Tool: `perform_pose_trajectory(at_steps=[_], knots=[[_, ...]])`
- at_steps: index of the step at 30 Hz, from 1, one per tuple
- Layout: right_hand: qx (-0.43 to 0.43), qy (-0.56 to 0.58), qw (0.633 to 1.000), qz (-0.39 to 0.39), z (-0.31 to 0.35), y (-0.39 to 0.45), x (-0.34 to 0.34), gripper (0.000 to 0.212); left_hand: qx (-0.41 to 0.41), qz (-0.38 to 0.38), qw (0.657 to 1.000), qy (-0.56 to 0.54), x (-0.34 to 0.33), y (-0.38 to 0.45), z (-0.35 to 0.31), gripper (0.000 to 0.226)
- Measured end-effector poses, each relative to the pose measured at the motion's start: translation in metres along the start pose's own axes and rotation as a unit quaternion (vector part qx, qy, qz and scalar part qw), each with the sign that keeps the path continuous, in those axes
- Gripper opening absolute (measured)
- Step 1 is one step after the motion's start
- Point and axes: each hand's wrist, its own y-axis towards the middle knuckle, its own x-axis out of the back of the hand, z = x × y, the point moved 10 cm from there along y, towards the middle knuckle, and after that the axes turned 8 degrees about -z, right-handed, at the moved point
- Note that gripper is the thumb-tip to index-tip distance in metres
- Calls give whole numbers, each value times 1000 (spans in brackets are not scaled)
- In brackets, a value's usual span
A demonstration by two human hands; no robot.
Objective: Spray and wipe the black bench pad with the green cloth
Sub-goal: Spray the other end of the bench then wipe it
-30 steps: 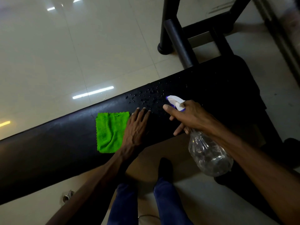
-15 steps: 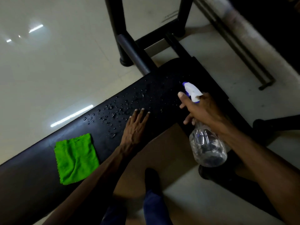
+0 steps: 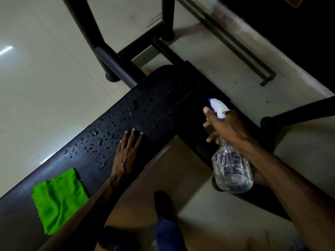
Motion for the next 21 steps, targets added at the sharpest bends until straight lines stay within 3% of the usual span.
perform_pose_trajectory(at_steps=[4,7,11,14,19,21], knots=[[-10,-26,1000,-5,-12,-15,-8,41,6,-13,1000,-11,6,-3,0,91],[9,-6,999,45,-14,-32,-29,46,12,-33,999,-12,13,-11,5,86],[16,-84,994,68,-19,-56,-57,45,18,-37,999,-17,18,-31,17,80],[17,-47,993,105,-15,-73,-82,54,30,-41,998,-22,21,-47,29,74],[78,-118,982,128,-3,-101,-117,27,68,-59,995,-37,29,-69,53,69],[64,-122,980,147,-7,-111,-134,46,78,-55,995,-35,28,-78,60,66]])
